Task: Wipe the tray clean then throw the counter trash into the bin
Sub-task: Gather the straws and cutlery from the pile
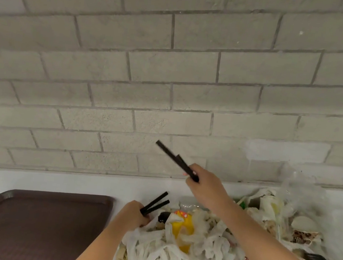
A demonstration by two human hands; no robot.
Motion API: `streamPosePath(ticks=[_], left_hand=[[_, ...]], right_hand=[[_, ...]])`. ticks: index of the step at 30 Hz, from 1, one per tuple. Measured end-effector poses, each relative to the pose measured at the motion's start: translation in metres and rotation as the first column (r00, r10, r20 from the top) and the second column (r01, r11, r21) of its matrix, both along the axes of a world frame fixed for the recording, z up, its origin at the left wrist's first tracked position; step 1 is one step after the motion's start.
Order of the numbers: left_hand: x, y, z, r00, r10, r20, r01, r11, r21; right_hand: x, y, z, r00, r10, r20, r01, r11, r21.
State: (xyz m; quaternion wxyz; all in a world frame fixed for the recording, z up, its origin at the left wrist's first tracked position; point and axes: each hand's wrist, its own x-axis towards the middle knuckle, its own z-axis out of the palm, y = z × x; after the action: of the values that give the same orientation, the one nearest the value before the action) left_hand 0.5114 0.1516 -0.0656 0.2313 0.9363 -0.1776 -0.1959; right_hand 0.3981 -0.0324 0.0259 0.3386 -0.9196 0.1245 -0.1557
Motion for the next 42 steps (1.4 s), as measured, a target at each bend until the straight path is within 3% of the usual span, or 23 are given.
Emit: streamPosePath(ticks=[8, 12, 19, 25, 29, 37, 42], left_hand=[[-0.009, 0.004, -0.008, 0.994, -0.035, 0.101, 0.031, 0.999, 0.039], [-0.011, 0.013, 0.006, 0.966, 0.015, 0.259, -0.029, 0.998, 0.051], [-0.015, 0.024, 0.011, 0.931, -0.013, 0.364, 0.001, 0.999, 0.034], [-0.016, 0.032, 0.012, 0.866, -0.101, 0.49, 0.048, 0.992, 0.119], [-0.015, 0.038, 0.013, 0.891, -0.031, 0.452, 0.02, 0.999, 0.028], [-0.023, 0.04, 0.019, 0.871, -0.018, 0.491, 0.063, 0.995, -0.075], [-0.037, 0.037, 0.031, 0.851, 0.082, 0.519, 0.039, 0.975, -0.217]], right_hand=[[0.055, 0.017, -0.045, 0.949, -0.09, -0.303, 0.013, 0.969, -0.247], [0.076, 0.022, -0.054, 0.907, -0.106, -0.408, -0.015, 0.959, -0.282], [0.088, 0.033, -0.059, 0.822, -0.075, -0.565, -0.154, 0.925, -0.347], [0.089, 0.04, -0.067, 0.799, -0.019, -0.601, -0.3, 0.854, -0.425], [0.086, 0.04, -0.065, 0.798, 0.053, -0.601, -0.38, 0.817, -0.433], [0.076, 0.036, -0.058, 0.824, 0.088, -0.559, -0.349, 0.856, -0.381], [0.065, 0.025, -0.032, 0.873, 0.139, -0.468, -0.354, 0.839, -0.412]])
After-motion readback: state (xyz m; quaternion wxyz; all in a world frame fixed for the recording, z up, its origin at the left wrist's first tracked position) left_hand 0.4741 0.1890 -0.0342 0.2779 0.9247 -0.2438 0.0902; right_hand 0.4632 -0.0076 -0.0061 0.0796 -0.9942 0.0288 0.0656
